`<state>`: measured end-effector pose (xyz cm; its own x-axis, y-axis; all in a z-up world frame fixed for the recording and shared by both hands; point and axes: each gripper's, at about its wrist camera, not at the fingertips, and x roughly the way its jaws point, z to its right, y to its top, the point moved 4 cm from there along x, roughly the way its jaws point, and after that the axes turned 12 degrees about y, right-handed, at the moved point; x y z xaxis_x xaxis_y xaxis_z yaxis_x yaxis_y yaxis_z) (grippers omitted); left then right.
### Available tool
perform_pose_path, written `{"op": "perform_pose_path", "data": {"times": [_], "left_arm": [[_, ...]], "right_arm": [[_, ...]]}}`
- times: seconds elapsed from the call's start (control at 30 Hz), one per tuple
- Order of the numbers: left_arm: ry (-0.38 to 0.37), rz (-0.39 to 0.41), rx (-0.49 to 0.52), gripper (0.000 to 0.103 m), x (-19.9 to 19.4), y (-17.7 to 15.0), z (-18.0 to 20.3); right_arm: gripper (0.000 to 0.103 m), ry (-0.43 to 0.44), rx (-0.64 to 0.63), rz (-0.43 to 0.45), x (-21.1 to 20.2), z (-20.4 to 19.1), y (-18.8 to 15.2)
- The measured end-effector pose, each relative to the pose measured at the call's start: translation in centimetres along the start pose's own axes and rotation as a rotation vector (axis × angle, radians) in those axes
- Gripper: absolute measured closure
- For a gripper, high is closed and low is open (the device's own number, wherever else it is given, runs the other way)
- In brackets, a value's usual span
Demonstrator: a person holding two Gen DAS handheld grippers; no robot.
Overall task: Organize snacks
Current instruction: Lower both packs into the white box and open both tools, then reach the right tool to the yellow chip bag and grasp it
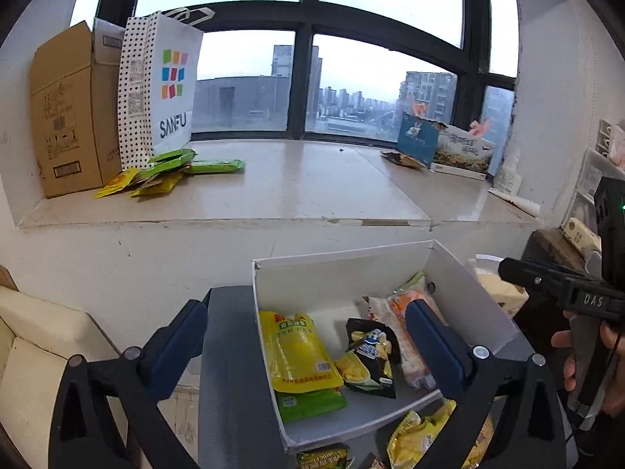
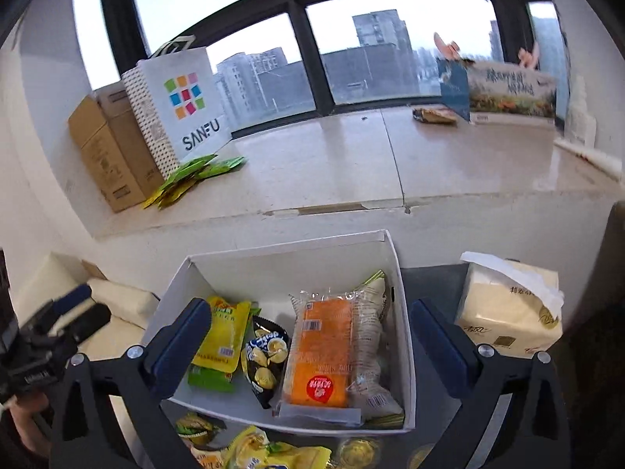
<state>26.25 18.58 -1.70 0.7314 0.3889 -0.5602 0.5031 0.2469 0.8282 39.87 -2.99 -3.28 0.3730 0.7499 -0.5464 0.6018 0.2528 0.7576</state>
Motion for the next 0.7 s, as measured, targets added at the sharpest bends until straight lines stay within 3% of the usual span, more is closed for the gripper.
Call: {"op": "perform_pose_path", "data": {"times": [0.3, 0.7], "left_arm": [[-0.008, 0.032, 0.017, 0.000, -5.0, -1.7, -0.3], [-0.095, 0.072, 0.046, 0.000, -15.9, -10.5, 0.6]], "right_arm": [[0.000, 0.025, -0.082, 0.022, -5.0, -3.1, -2.9], [0.000, 0.072, -0.166, 0.120, -14.8, -6.5, -11.0]]}}
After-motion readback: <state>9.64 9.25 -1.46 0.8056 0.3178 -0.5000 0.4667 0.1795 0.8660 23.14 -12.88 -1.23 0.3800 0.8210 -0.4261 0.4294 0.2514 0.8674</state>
